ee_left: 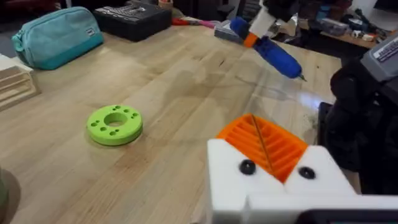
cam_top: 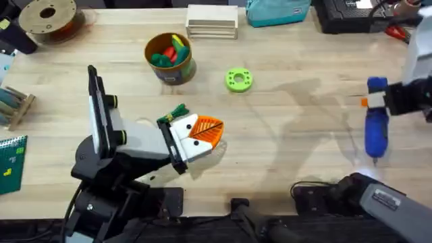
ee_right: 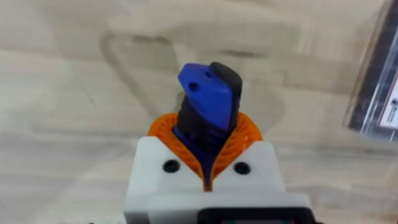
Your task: Pick up the gripper from the table and insert it into the empty holder that is missing its gripper. Then pick up a screw, insert it into the mounting hole, and use the screwdriver to tighten it. Finally, clean up the table by picking up the vegetable and placing it into the bucket.
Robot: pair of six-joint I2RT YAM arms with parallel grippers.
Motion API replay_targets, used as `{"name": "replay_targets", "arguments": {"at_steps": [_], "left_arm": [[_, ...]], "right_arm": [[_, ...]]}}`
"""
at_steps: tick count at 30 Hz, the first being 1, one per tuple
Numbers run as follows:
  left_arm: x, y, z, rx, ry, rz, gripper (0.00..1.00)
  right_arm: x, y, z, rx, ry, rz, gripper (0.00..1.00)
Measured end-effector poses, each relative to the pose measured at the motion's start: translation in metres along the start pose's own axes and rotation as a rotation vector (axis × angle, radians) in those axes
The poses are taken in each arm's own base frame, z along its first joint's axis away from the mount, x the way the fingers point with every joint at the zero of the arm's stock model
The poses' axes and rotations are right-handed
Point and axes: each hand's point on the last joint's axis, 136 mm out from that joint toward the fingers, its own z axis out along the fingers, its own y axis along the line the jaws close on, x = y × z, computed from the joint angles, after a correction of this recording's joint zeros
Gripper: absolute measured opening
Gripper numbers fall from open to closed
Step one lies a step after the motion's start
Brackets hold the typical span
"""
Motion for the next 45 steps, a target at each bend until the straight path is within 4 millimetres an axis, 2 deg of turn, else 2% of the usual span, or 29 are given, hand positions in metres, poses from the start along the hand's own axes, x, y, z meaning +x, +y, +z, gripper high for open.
{"name": "replay_targets", "arguments": {"at_steps": [2,3,14,20,26,29,34,39,45], "left_arm": [[0.0,0.0,0.0,0.0,0.0,0.0,0.004],[0.0,0.0,0.0,0.0,0.0,0.0,0.004],[0.0,0.0,0.0,0.0,0.0,0.0,0.004],[0.0,0.0,0.0,0.0,0.0,0.0,0.004],[0.0,0.0,0.0,0.0,0.0,0.0,0.004],[0.0,0.0,0.0,0.0,0.0,0.0,0.004],[0.0,0.0,0.0,0.0,0.0,0.0,0.004],[0.0,0.0,0.0,0.0,0.0,0.0,0.004],[0.0,0.0,0.0,0.0,0.0,0.0,0.004]], "right_arm": [[-0.018,0.006,-0.009,0.014,-0.079,0.012,0.032],[-0.042,0.014,-0.029,0.029,-0.206,0.045,0.032],[-0.107,0.053,-0.13,-0.052,-0.716,0.102,0.032],[-0.13,0.094,-0.159,-0.187,-0.875,0.058,0.032],[-0.152,0.158,-0.172,-0.395,-1.032,-0.026,0.032],[-0.159,0.197,-0.193,-0.519,-1.142,-0.095,0.032],[-0.156,0.252,-0.24,-0.719,-1.279,-0.21,0.032],[-0.144,0.294,-0.273,-0.88,-1.352,-0.293,0.032],[-0.126,0.331,-0.3,-1.031,-1.395,-0.366,0.032]]}}
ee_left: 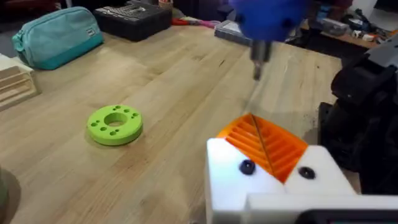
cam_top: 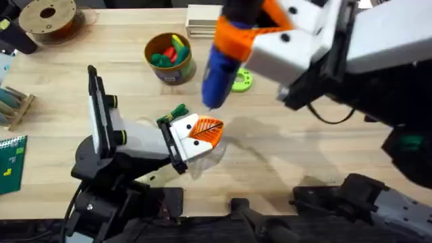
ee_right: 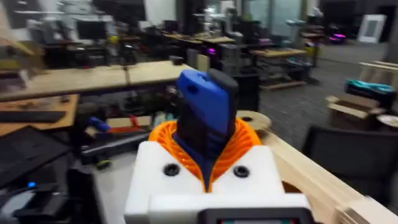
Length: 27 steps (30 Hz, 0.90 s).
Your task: Pick up the gripper from the table and insert it into the empty holder that is missing its gripper. Then pick up a screw, insert it into the mounting hole, and use the screwdriver to tighten it. Finally, clean up the table by picking up the vegetable and placing it into the bucket.
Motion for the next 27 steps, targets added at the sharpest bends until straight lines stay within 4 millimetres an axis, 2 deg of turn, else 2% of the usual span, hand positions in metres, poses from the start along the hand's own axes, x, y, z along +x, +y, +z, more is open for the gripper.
{"name": "replay_targets", "arguments": {"at_steps": [4,8,13,27], "left_arm": [[0.0,0.0,0.0,0.0,0.0,0.0,0.004],[0.0,0.0,0.0,0.0,0.0,0.0,0.004],[0.0,0.0,0.0,0.0,0.0,0.0,0.004],[0.0,0.0,0.0,0.0,0.0,0.0,0.004]], "right_arm": [[0.002,0.02,0.01,-0.072,-0.014,0.01,0.032],[0.013,0.03,0.025,-0.112,-0.012,0.02,0.032],[0.026,0.03,0.032,-0.119,0.016,0.03,0.032],[0.038,0.028,0.038,-0.119,0.044,0.042,0.032]]}}
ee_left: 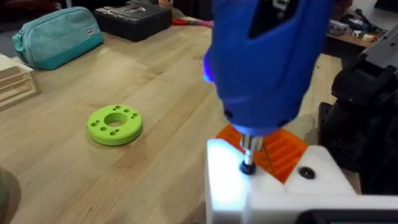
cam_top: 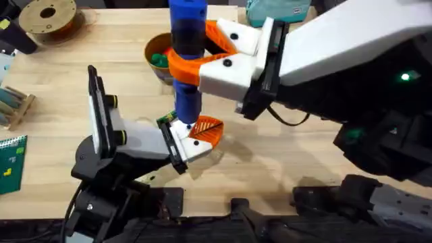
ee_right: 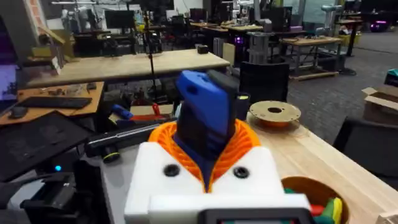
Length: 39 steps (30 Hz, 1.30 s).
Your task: Pick up the gripper from the table and insert it into the empty holder that is missing its gripper. Then pick up a screw, insert it into the mounting hole, and use the screwdriver to tighten it. Finally, clean up the table by picking up the vegetable and placing it into the bucket.
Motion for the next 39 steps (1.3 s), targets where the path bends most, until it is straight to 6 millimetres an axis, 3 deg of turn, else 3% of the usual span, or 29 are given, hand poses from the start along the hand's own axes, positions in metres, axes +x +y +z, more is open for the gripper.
{"name": "replay_targets", "arguments": {"at_steps": [39], "left_arm": [[0.0002,-0.0001,0.0,0.001,0.001,-0.002,0.004]], "right_arm": [[0.007,-0.0006,-0.0001,0.003,0.028,0.03,0.032]]}}
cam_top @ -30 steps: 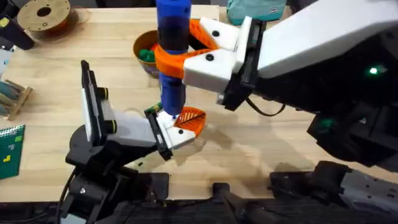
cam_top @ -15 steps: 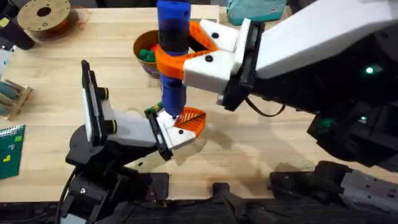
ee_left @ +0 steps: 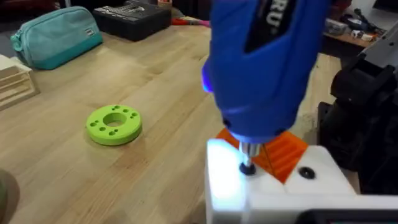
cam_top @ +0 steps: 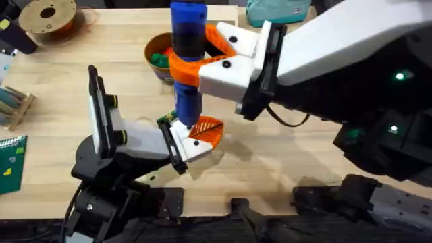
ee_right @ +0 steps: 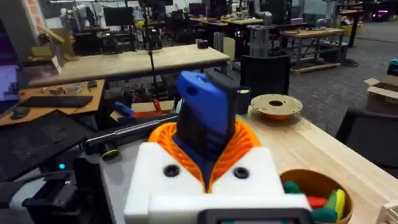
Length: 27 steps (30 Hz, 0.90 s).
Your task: Pick up the gripper from the table and insert it into the empty holder that is missing its gripper. Then pick up a screw, insert it into the mounting hole, and use the screwdriver to tighten it. Finally, clean up the table by picking up the vegetable and placing it into the bucket.
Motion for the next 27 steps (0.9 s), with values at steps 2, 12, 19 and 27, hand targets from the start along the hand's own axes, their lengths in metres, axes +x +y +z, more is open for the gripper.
{"name": "replay_targets", "arguments": {"at_steps": [2,12,19,27], "left_arm": [[0.0,0.0,0.0,0.0,0.0,0.0,0.004],[0.0,0.0,0.0,-0.001,-0.001,0.001,0.004],[0.0,0.0,0.0,-0.001,-0.001,0.001,0.004],[0.0,0.0,0.0,-0.001,0.0,0.001,0.004]], "right_arm": [[0.0,0.0,0.0,0.0,0.0,0.0,0.032],[-0.022,0.0,-0.001,-0.005,-0.096,-0.008,0.032],[-0.076,-0.03,-0.023,0.07,-0.298,-0.035,0.032],[-0.023,-0.085,-0.021,0.222,-0.095,-0.109,0.032]]}}
